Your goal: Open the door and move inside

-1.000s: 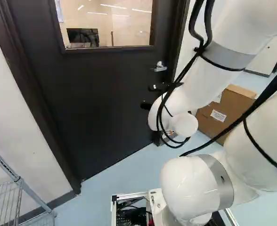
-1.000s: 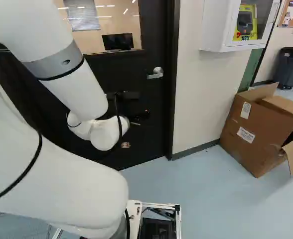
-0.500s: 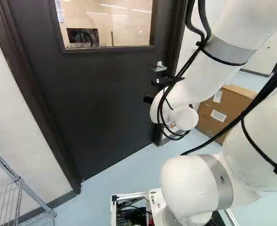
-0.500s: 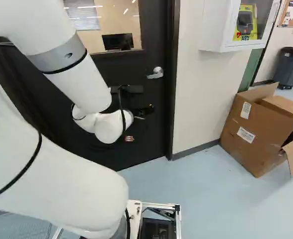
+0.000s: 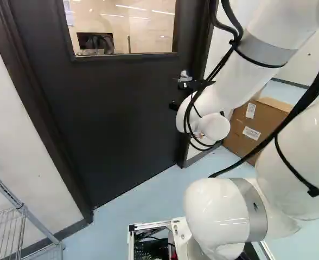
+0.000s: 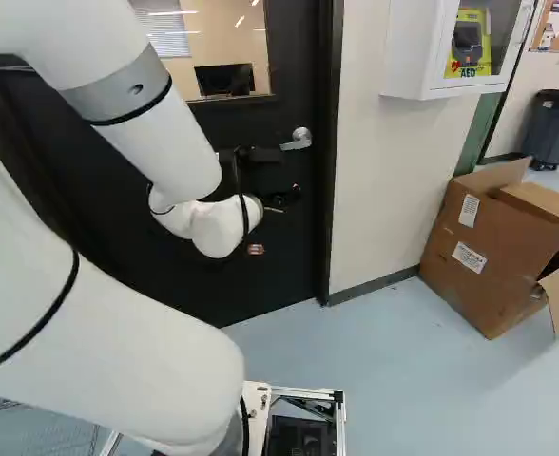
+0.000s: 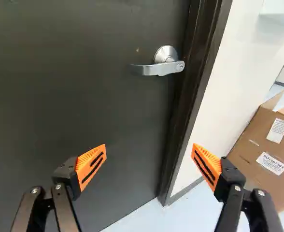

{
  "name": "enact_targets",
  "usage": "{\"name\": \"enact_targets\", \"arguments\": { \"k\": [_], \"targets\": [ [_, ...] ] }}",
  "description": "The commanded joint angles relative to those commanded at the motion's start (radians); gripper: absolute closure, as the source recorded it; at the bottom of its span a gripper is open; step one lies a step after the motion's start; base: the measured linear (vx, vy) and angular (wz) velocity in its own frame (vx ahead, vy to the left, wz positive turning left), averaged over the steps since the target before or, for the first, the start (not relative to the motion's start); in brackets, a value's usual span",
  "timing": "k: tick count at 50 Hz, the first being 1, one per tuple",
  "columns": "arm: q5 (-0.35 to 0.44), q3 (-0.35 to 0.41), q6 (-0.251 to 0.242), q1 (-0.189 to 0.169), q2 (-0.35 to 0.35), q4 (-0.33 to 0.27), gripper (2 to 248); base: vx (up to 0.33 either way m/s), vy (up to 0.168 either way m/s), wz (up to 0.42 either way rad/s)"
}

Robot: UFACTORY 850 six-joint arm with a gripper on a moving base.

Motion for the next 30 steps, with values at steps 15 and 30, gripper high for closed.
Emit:
{"name": "enact_targets", "arguments": {
  "k": [15, 30],
  "targets": [
    [0.002, -0.052, 0.0, -0.038, -0.017, -0.061, 3, 0.0, 0.0, 0.0],
    [0.028, -0.099, 0.0, -0.076, -0.029, -0.154, 3, 0.0, 0.0, 0.0]
  ]
}}
